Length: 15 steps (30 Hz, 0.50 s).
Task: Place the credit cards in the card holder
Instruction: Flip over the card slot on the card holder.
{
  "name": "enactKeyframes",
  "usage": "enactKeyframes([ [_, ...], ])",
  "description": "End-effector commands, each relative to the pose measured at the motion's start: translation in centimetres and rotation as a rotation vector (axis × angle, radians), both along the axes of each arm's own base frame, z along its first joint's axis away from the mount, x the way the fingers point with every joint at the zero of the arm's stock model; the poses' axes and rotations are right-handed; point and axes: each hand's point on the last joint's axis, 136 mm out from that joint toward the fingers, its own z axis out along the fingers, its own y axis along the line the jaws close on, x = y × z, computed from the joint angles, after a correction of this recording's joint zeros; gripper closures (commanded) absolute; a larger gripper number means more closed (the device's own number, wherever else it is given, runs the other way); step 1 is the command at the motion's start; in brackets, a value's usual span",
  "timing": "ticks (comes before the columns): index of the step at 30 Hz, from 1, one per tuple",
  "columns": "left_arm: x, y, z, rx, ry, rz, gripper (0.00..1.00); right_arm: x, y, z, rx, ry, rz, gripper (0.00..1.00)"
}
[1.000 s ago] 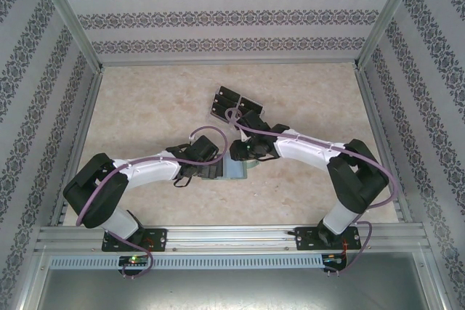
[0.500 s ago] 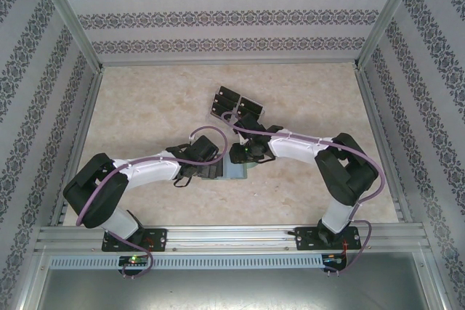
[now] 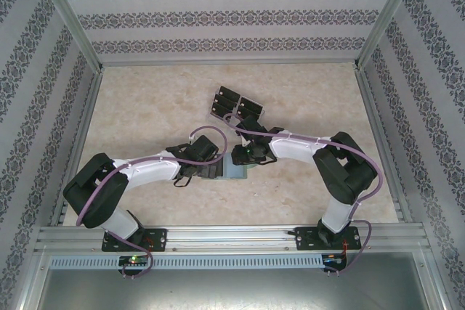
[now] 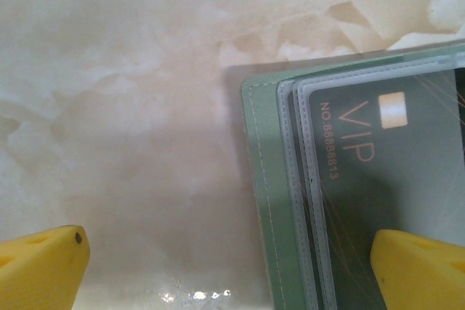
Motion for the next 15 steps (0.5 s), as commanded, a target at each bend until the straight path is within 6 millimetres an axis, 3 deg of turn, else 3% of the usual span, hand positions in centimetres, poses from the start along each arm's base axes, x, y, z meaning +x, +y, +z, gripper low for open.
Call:
enactKeyframes([
  [1, 0.20, 0.69, -0.07, 0.015, -0.004, 0.030, 0.00, 0.15, -0.70, 0.56, -0.005, -0.022, -0.020, 0.63],
  [15, 0.21, 0.68, -0.06, 0.015, -0.005, 0.030, 0.00, 0.03, -0.60, 0.92, 0.012, -0.024, -0.026, 0.63],
])
